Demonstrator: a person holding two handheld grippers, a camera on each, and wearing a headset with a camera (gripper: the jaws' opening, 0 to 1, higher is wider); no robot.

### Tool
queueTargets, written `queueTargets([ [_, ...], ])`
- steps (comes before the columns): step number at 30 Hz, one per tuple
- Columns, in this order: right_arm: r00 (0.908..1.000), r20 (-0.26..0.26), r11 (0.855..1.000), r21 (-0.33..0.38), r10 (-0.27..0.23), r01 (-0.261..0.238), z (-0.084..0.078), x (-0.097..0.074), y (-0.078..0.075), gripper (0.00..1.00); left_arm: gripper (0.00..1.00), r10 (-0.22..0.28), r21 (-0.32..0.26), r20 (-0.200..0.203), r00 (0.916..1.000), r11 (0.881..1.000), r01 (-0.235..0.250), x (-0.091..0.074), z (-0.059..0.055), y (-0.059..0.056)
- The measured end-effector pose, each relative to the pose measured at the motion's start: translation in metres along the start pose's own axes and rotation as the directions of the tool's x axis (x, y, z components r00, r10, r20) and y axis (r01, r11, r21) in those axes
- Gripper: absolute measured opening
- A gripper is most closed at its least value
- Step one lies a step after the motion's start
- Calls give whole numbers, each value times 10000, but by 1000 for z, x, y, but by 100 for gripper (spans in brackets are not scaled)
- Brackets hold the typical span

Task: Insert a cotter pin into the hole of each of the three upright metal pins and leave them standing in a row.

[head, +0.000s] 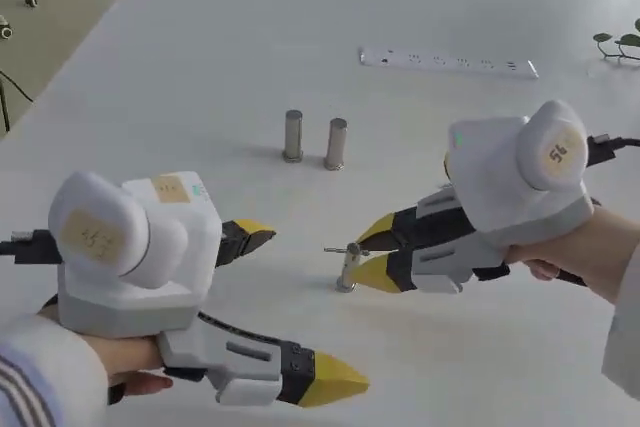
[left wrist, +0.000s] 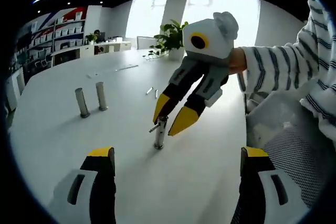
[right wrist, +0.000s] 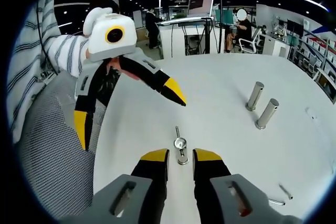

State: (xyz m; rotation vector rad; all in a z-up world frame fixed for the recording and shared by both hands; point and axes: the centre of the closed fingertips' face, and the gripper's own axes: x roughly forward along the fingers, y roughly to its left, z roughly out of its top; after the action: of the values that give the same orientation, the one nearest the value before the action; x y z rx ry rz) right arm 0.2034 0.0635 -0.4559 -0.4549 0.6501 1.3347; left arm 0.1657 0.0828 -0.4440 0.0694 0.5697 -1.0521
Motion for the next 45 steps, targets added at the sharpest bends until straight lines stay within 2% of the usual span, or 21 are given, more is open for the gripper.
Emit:
queueTargets([
  [2, 9999, -81, 9998, -94, 151, -152, -2, 0, 3, 13, 99, -45, -69, 75, 10000, 10000, 45, -1, -1, -4],
  [6, 9997, -148, 9996, -203, 173, -176, -4, 2, 1, 13, 99, -290, 93, -163, 9994, 9995, 291, 1, -7, -13],
  [12, 9997, -103, 9992, -313, 227, -231, -1, 8, 1, 11, 99, -219, 242, -451, 9987, 9994, 230, -1, -13, -12],
  [16, 9994, -107, 9986, -411, 323, -327, -2, 9, 3, 8, 99, -188, 229, -471, 9987, 9995, 199, -3, -15, -12],
  [19, 9994, -109, 9984, -459, 313, -318, -3, 9, 0, 5, 99, 4, 402, -518, 9987, 9992, 17, -5, -17, -9],
  [25, 9988, -60, 9977, -480, 479, -481, -2, 7, 1, 4, 99, 149, 343, -466, 9988, 9993, -133, -10, -15, -5],
  [31, 9989, 397, 9992, -322, 250, -237, 14, 11, -6, 4, 99, 375, 327, -369, 9986, 9988, -363, -16, -13, 2],
  [33, 9981, 584, 9996, -192, 218, -207, 19, 15, -14, 4, 99, 489, 304, -335, 9982, 9984, -478, -18, -12, 6],
  [36, 9985, 535, 9993, -368, 89, -69, 27, 21, -21, 4, 99, 615, 264, -259, 9978, 9978, -608, -21, -10, 11],
  [39, 9975, 705, 9995, -307, 103, -82, 35, 27, -27, 4, 99, 712, 248, -184, 9973, 9972, -708, -24, -9, 13],
  [45, 9984, 547, 9977, -670, 141, -105, 40, 38, -28, 4, 99, 783, 232, -175, 9968, 9967, -779, -25, -10, 15],
])
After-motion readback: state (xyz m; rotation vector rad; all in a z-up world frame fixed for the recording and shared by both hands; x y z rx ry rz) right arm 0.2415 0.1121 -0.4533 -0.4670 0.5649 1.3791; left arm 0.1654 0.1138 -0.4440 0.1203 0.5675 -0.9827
